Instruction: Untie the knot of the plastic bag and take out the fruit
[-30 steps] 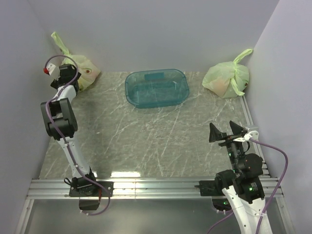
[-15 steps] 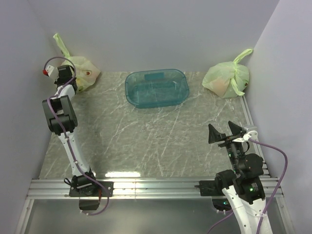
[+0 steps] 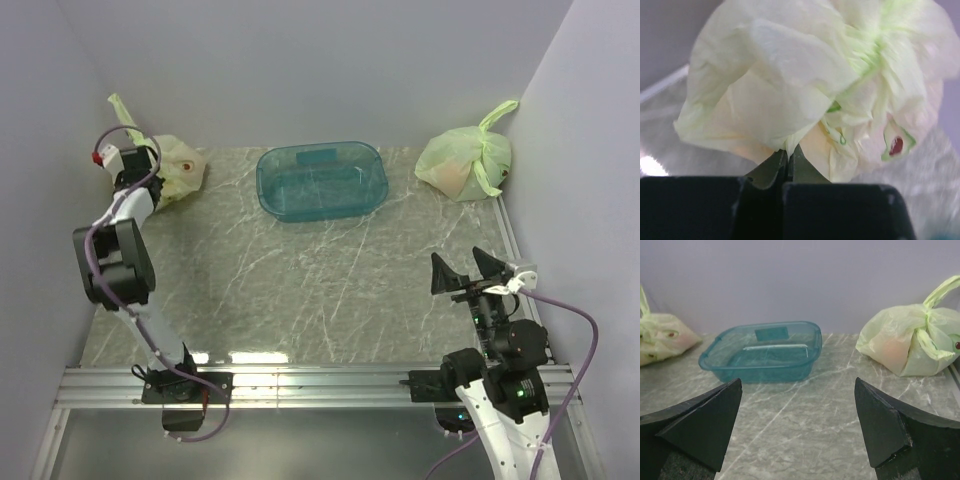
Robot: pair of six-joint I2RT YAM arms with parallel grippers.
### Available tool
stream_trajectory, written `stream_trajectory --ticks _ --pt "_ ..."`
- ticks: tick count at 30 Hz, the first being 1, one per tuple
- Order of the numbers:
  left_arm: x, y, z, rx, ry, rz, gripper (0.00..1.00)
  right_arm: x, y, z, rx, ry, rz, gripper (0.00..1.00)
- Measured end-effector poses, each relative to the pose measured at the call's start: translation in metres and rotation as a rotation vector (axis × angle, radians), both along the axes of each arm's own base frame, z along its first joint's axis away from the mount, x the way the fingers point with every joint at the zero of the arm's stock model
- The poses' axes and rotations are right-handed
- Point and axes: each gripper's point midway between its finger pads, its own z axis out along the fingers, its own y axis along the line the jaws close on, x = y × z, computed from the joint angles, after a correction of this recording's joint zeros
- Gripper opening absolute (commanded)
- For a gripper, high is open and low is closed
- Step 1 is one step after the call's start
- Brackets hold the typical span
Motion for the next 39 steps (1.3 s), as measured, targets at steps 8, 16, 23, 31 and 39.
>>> stream_trajectory --ticks 8,16,23,31,39 --pt "-0.111 -0.111 0.016 -0.007 0.120 -0.192 0.01 -0.009 0.003 0.031 0.051 -0.027 0.027 1.00" --pt "-0.202 -0.204 0.018 -0.037 0.143 -0.460 0.01 -0.011 0.019 0.035 0.080 -0.017 0.119 1.00" --pt "-0.262 -0.264 0.011 -0.148 0.171 -0.710 0.00 0.003 0.038 0.019 0.101 0.087 0.191 1.00" --pt "-0.296 -0.361 -0.023 -0.203 0.284 -1.096 0.01 0.026 0.058 -0.005 0.149 0.261 0.246 1.00" --pt "-0.292 -0.446 -0.001 -0.154 0.191 -1.337 0.01 0.048 0.082 -0.041 0.164 0.457 0.286 1.00"
